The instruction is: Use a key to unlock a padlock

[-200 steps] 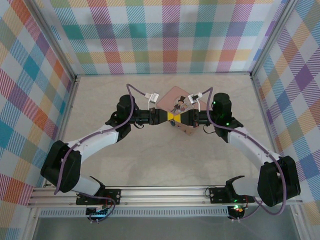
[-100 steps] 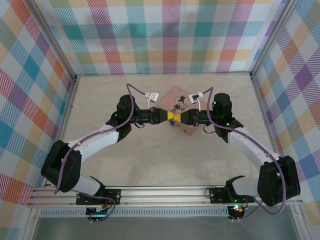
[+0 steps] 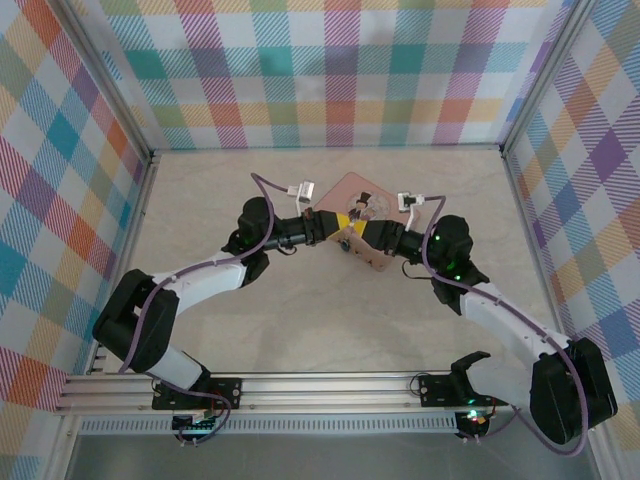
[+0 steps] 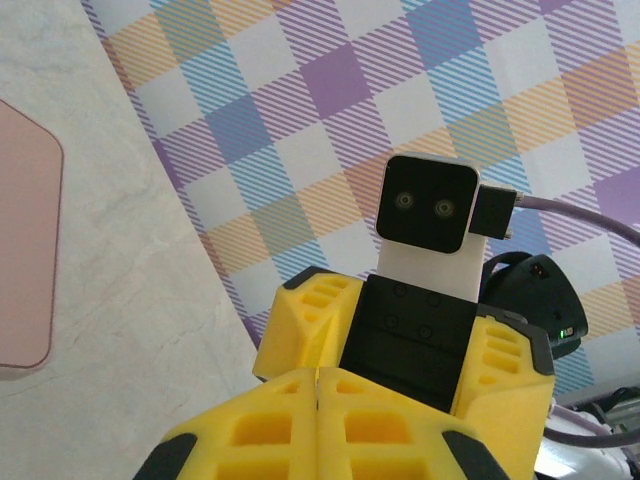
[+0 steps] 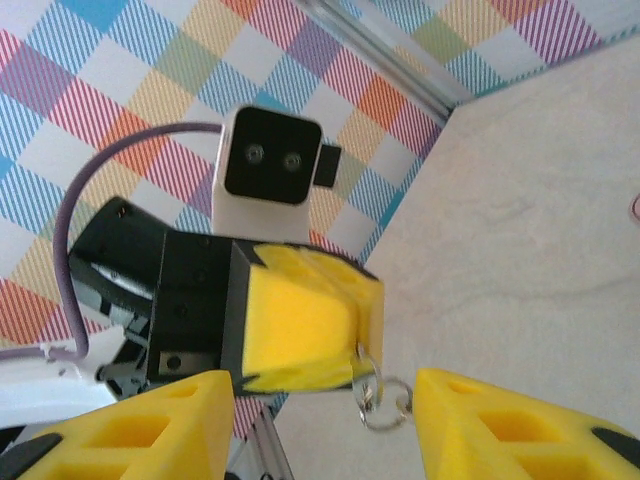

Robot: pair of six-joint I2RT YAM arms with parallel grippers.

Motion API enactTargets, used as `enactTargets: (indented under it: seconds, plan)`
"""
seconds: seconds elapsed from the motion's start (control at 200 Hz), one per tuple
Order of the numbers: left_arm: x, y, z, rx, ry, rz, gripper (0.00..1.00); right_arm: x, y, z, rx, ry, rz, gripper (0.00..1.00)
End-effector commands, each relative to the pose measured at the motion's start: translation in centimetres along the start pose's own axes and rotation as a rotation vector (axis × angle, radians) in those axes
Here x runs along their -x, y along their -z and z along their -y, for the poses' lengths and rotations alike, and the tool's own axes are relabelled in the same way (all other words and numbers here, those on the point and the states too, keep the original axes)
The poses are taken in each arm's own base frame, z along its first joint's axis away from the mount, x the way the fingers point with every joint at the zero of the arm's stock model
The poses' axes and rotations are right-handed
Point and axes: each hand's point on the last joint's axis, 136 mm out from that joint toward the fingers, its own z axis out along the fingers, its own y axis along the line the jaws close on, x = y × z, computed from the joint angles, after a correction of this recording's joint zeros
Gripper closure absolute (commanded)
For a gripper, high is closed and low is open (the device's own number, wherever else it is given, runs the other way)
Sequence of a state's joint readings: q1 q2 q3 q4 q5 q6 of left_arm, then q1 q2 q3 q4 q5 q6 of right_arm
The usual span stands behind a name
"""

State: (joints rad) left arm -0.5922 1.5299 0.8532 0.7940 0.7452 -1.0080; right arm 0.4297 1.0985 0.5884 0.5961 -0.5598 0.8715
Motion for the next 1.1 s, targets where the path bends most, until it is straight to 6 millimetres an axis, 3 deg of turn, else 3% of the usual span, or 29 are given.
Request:
enactTargets:
  seconds: [0.0,0.395,0.695,0.89,1.0,1.095]
  plan:
    - [0.2,-0.4,1.7,-0.054,-0.033,0.022,1.00,1.4,-0.2,-1.2,0.027,0.027,0.074,0.50]
    - [0.4,-0.5,1.8,-0.051,-0.032,0.052,1.00,0.8,-0.9,-0.9,0.034,0.010,0.046,0.65]
    - [0.7,-0.4,1.6,-0.047,-0.026,0.082,1.00,-0.1,-1.0,-0.1,0.016,-0.018,0.029,0.71]
    - [0.8,-0.3,1.6,-0.047,-0.024,0.089,1.00,0.0,-1.0,0.2,0.005,-0.022,0.035,0.85]
    - [0.8,-0.3,1.6,-0.048,-0.024,0.090,1.00,-0.1,-1.1,0.3,0.008,-0.024,0.031,1.00]
    - [0.8,-0.2,1.7,-0.048,-0.027,0.090,1.00,0.0,-1.0,0.4,0.001,-0.018,0.041,1.00]
